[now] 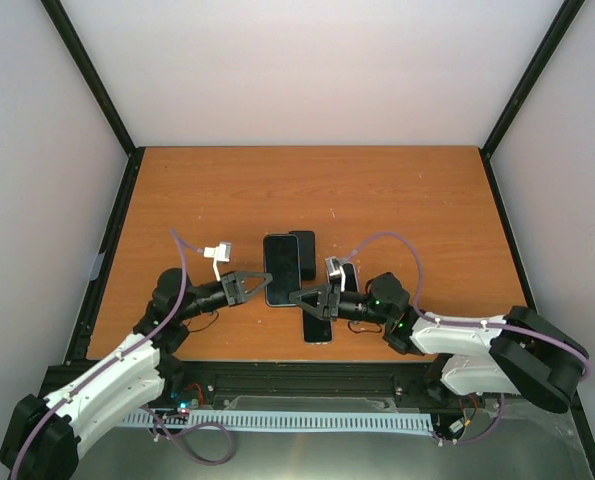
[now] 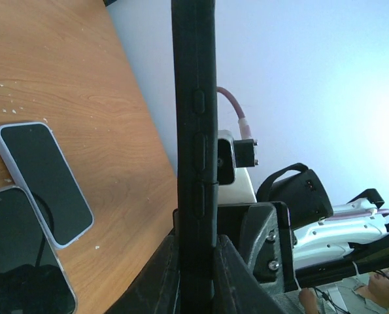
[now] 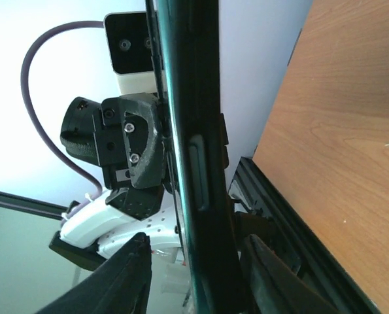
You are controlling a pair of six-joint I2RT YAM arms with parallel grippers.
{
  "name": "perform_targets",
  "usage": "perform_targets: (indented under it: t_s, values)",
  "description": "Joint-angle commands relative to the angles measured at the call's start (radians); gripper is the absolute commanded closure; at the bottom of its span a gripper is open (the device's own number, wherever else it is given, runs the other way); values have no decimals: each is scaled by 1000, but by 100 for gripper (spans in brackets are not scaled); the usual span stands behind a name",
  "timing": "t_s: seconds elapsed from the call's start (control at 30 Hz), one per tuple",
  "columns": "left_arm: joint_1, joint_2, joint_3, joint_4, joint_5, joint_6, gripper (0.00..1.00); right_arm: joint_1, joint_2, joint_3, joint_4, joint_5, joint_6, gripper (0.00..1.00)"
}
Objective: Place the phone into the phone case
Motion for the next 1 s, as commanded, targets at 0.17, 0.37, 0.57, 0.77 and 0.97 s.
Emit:
perform_targets:
  t_s: [0.17, 0.37, 0.57, 0.77, 0.97]
  values:
    - [-2, -21, 87, -143, -128, 185, 100, 9, 32, -61, 202, 18, 125, 97]
    - [-3, -32, 140, -275, -135, 281, 100, 11, -39, -50, 45, 61, 78, 97]
    - [-3, -38, 149, -247, 14, 306, 100, 10, -135, -14, -159, 118, -48, 56]
    - [-3, -58, 154, -248, 168, 349, 100, 9, -292, 52, -415, 201, -192, 28]
    - [-2, -57, 155, -210, 303, 367, 100, 5, -342, 132, -579, 252, -263, 19]
